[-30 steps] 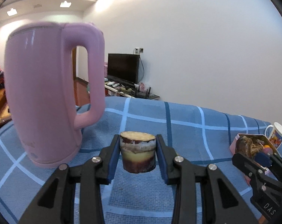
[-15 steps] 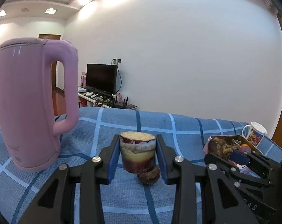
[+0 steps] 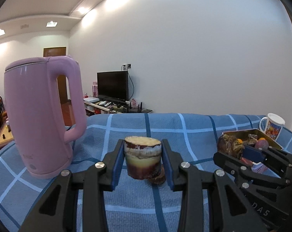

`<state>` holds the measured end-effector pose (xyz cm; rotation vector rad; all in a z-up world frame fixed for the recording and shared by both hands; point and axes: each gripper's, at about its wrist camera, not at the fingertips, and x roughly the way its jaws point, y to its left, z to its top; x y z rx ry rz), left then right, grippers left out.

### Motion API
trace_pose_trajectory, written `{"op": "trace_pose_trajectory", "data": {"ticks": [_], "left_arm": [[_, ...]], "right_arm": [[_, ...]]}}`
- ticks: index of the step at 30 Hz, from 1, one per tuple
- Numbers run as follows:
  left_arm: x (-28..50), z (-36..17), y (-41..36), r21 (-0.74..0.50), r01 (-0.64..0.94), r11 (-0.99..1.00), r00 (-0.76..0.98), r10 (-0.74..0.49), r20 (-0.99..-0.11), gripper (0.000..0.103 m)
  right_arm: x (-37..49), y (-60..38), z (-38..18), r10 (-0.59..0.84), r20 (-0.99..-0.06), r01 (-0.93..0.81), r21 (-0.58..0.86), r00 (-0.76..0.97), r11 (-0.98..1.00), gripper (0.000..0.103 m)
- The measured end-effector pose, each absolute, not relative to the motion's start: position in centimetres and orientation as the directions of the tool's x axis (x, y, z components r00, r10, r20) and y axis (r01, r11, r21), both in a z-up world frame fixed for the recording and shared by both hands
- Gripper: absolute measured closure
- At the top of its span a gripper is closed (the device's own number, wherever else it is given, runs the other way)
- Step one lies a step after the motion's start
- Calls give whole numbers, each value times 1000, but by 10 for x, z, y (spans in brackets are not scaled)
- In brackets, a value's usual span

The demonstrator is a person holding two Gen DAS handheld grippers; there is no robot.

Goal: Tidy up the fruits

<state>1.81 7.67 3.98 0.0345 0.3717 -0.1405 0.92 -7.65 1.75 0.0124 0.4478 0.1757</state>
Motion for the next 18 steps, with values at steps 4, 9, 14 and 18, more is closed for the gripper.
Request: {"op": "trace_pose_trajectory", "data": {"ticks": [4, 9, 14, 18], "left_arm": [[16, 41, 74, 6, 126, 992, 921, -114, -372, 64], [13, 40, 73, 3, 108, 994, 920, -98, -380, 64], [8, 39, 67, 7, 101, 995, 918, -91, -385, 64], [5, 38, 61, 11, 103, 995, 915, -91, -392, 64]], "right_arm": [[5, -77, 18, 166, -429, -162, 47, 888, 986, 57], [-3, -82, 17, 161, -429, -157, 44, 889, 987, 57], [-11, -88, 17, 155, -428, -152, 41, 891, 988, 57], [-17, -93, 17, 151, -428, -148, 40, 891, 988, 57]]}}
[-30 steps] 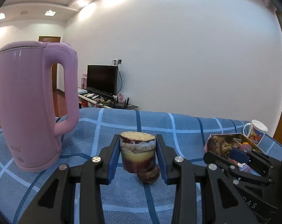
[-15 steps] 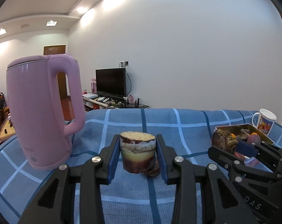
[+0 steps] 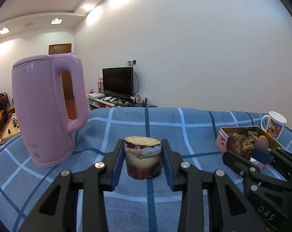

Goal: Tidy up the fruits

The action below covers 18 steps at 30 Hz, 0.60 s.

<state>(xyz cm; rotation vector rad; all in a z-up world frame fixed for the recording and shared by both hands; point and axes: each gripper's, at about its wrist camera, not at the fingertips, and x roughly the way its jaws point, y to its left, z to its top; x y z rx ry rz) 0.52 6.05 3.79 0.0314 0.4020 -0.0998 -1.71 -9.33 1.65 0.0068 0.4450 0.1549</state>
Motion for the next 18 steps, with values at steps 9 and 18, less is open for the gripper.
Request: {"op": "trace_pose_trajectory", "data": {"ticks": [9, 18], "left_arm": [[1, 35, 44, 17, 116, 993, 908, -99, -408, 64], [-2, 34, 23, 15, 141, 990, 901, -122, -417, 64]], "right_arm": [[-24, -105, 17, 141, -431, -139, 37, 891, 990, 57], [-29, -121, 18, 126, -433, -127, 27, 893, 992, 57]]}}
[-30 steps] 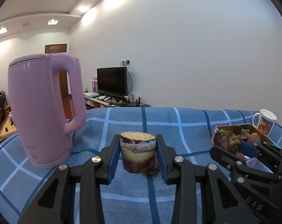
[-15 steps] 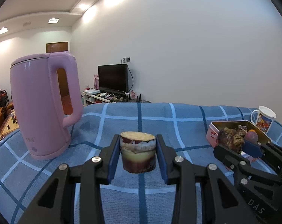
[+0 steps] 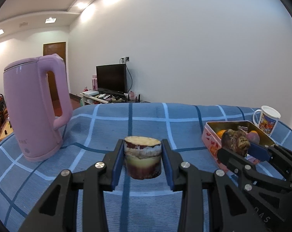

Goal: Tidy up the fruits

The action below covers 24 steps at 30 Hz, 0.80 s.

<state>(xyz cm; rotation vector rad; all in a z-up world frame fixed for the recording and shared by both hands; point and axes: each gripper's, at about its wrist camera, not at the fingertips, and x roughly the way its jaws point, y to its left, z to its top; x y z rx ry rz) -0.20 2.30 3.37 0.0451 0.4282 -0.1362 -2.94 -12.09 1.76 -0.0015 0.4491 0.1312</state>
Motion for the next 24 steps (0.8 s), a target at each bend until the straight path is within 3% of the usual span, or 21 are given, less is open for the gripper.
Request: {"op": "trace_pose_trajectory", "data": {"ticks": [24], "left_arm": [[-8, 29, -41, 22, 222, 975, 874, -189, -447, 64]], "right_arm": [[-40, -179, 19, 50, -425, -59, -8, 904, 998, 57]]}}
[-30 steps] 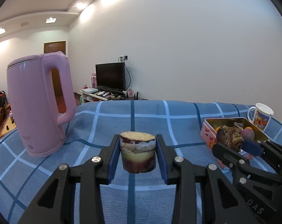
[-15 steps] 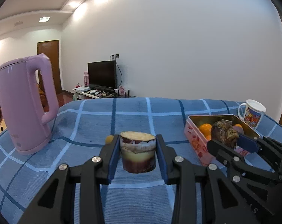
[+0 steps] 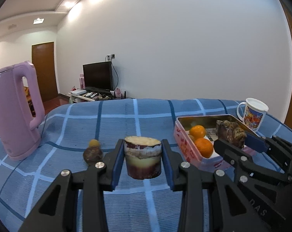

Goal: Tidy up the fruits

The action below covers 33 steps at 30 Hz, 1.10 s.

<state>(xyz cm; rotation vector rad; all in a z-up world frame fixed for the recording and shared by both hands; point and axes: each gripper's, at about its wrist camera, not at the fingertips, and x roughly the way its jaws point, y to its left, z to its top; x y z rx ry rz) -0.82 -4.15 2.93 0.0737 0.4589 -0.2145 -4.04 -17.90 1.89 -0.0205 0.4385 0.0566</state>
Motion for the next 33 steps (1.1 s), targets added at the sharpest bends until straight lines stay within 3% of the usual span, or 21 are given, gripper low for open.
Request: {"op": "trace_pose_trajectory", "data": {"ticks": [33], "left_arm": [[-1, 24, -126, 28, 334, 942, 837, -283, -469, 64]], "right_arm": [[-35, -263, 19, -83, -441, 84, -16, 893, 996, 57]]}}
